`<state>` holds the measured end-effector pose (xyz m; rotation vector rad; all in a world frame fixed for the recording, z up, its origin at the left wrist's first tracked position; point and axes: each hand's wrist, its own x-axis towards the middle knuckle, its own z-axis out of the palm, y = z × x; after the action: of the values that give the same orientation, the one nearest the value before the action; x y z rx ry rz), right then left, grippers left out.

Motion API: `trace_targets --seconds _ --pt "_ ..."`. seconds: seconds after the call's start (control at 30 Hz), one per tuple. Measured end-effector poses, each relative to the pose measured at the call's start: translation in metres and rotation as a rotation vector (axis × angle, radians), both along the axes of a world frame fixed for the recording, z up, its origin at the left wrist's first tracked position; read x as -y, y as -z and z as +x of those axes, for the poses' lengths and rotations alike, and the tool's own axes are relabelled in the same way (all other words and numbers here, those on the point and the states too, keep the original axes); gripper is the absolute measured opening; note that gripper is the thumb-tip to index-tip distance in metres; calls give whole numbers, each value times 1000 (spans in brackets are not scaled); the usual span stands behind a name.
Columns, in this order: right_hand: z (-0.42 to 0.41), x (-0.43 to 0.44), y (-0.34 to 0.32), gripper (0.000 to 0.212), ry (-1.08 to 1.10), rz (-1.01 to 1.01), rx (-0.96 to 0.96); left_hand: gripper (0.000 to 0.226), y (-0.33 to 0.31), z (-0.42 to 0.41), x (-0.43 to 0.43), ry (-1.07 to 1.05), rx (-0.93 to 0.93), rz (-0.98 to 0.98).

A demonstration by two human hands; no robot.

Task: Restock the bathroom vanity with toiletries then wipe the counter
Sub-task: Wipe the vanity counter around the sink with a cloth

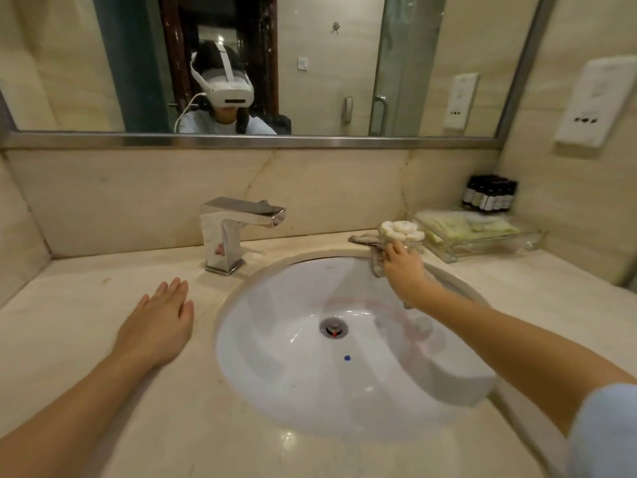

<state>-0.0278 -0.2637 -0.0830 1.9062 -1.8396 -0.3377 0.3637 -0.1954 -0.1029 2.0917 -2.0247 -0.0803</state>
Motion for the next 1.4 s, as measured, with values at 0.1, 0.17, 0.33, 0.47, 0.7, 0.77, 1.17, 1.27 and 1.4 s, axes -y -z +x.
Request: trace_targets --seconds 0.1,0.17,0.33,0.47,0.7,0.77,1.17,1.27,1.4 --pt "-34 -36 8 45 2 41 51 52 -1 -1 -4 7 -13 9" --pt "-50 -53 12 38 18 66 19 52 -1 -1 -7 8 -14 12" --pt "-55 -72 -2 32 98 24 131 50 -1 -3 -15 5 -15 24" --pt "-67 -92 -31 27 229 -57 269 49 3 -3 -21 4 -21 18" --pt "-66 -157 -50 25 271 1 293 49 5 -12 -58 0 -36 10" --pt "-54 -178 -46 28 282 23 387 48 7 -16 -73 18 -34 2" --pt "100 -233 -70 17 -114 183 1199 45 -41 -106 -161 426 -657 15" --pt "126 -229 -92 28 -162 224 1355 32 -73 -131 -182 526 -979 28" --pt "150 -225 -104 13 -111 309 1726 51 -86 -113 -185 444 -1037 66"
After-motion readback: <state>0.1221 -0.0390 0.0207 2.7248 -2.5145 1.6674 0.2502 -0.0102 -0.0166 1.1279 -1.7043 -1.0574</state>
